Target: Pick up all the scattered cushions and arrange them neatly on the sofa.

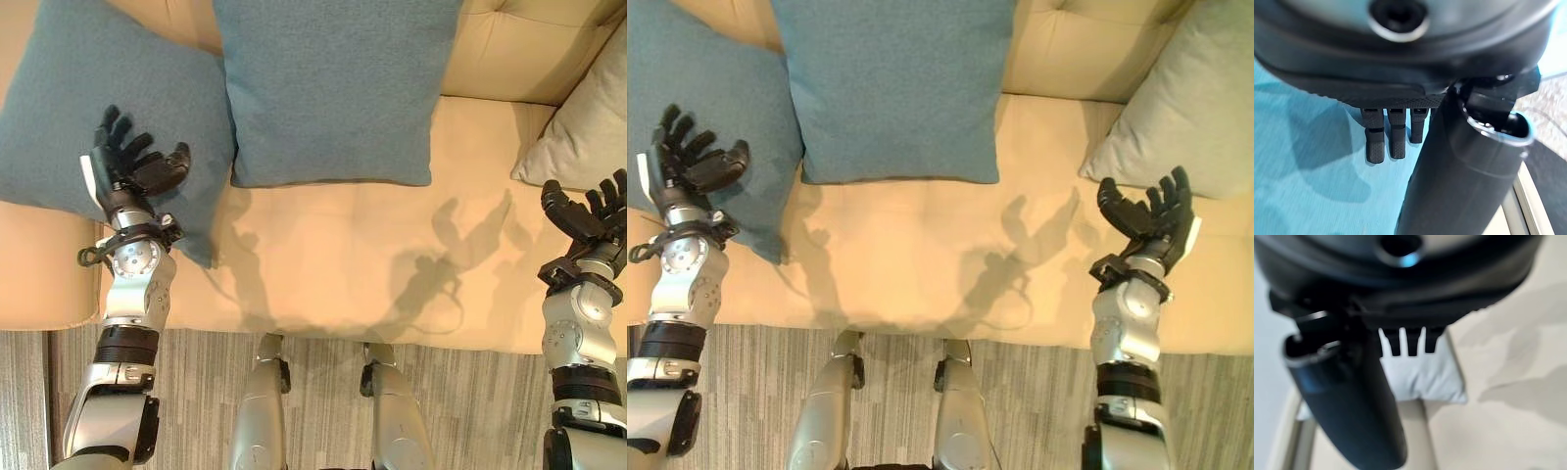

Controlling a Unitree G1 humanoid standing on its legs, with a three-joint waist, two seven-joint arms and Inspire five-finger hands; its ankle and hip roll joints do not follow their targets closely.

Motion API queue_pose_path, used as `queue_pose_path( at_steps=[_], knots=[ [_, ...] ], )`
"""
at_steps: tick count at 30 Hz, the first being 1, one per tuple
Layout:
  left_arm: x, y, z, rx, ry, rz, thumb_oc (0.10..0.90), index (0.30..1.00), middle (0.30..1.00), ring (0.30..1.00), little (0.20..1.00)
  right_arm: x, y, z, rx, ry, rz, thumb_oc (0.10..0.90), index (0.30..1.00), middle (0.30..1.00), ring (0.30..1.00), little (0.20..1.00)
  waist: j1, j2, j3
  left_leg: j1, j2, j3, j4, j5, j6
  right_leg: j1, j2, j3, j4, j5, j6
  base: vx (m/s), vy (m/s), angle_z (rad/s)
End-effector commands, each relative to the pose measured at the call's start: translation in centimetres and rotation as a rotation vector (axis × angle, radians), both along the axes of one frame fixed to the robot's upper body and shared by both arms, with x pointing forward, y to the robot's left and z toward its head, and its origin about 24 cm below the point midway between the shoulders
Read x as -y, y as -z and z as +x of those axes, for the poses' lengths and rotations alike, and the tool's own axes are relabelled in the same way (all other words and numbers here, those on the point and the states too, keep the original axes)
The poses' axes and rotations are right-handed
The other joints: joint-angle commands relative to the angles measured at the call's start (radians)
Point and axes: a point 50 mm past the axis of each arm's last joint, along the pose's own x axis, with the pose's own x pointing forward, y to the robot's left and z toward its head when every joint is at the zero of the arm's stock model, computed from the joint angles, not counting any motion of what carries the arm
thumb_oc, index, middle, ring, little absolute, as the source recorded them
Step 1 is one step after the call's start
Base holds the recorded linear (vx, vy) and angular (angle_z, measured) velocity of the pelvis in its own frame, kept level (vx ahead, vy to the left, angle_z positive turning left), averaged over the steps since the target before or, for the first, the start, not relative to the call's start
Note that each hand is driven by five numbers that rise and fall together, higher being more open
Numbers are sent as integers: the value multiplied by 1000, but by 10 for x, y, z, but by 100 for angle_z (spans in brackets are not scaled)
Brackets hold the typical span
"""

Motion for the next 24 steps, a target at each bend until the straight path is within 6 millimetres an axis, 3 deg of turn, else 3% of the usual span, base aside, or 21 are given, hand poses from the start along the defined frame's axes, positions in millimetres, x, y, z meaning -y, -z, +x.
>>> queue_pose_path(
  at_steps=[1,2,3,5,8,10,11,12,14,18,20,24],
  knots=[
    [-40,33,-45,-43,-217,88,800,900,900,900,900,20,4,-42,65,93,-140,800,900,900,900,900,21,-37,-220,24,33,-11,99,-176,-20,26,-41,15,190,-237,55,132,100,-16],
    [-44,50,-57,-99,-235,87,800,900,900,900,900,22,13,-49,33,100,-146,800,900,900,900,900,26,-35,-234,64,24,-10,102,-200,-16,67,-49,13,193,-250,60,134,100,-14],
    [-44,52,-58,-103,-235,87,800,900,900,900,900,22,14,-50,29,99,-147,800,900,900,900,900,25,-35,-234,68,22,-9,97,-192,-14,72,-50,12,187,-242,61,118,106,-6],
    [-49,91,-86,-239,-268,80,800,900,900,900,900,27,33,-67,-50,123,-162,800,900,900,900,900,34,-18,-267,145,-7,-22,96,-215,3,123,-76,-1,268,-244,72,117,189,7],
    [-49,108,-101,-316,-265,93,800,900,900,900,900,28,47,-76,-107,128,-158,800,900,900,900,900,35,-9,-281,190,-21,-26,88,-217,15,137,-72,-6,345,-245,78,66,127,27],
    [-45,117,-109,-347,-245,89,800,900,900,900,900,28,61,-85,-159,129,-142,800,900,900,900,900,29,-10,-297,225,-42,-43,75,-212,25,161,14,48,398,-301,59,49,105,43],
    [-45,132,-123,-405,-258,62,800,900,900,900,900,24,69,-85,-157,118,-99,800,900,900,900,900,58,-20,-332,251,-58,-23,63,-211,29,214,58,-15,347,-338,33,41,96,47],
    [-41,143,-128,-448,-233,30,800,900,900,900,900,19,75,-83,-176,98,-83,800,900,900,900,900,84,-21,-358,266,-62,-11,47,-209,32,250,47,-71,303,-355,18,67,13,7],
    [-36,157,-130,-490,-201,-36,800,900,900,900,900,6,90,-78,-213,45,-32,800,900,900,900,900,89,-34,-396,307,-56,-13,25,-205,25,313,68,-79,213,-352,4,123,-61,-41],
    [-33,174,-130,-532,-182,-148,800,900,900,900,900,-7,93,-62,-242,-38,-27,800,900,900,900,900,101,-32,-431,348,-43,19,-11,-194,18,369,89,-90,123,-337,-9,86,2,1],
    [-36,175,-125,-531,-180,-181,800,900,900,900,900,-9,96,-63,-256,-64,-16,800,900,900,900,900,94,-37,-448,363,-30,21,-32,-186,14,386,110,-83,91,-331,-14,94,-20,-16],
    [-44,152,-87,-464,-125,-204,800,900,900,900,900,-9,89,-56,-250,-104,-25,800,900,900,900,900,60,-58,-438,331,-9,5,-46,-165,6,364,130,-96,69,-320,-15,-15,-38,0]
  ],
)
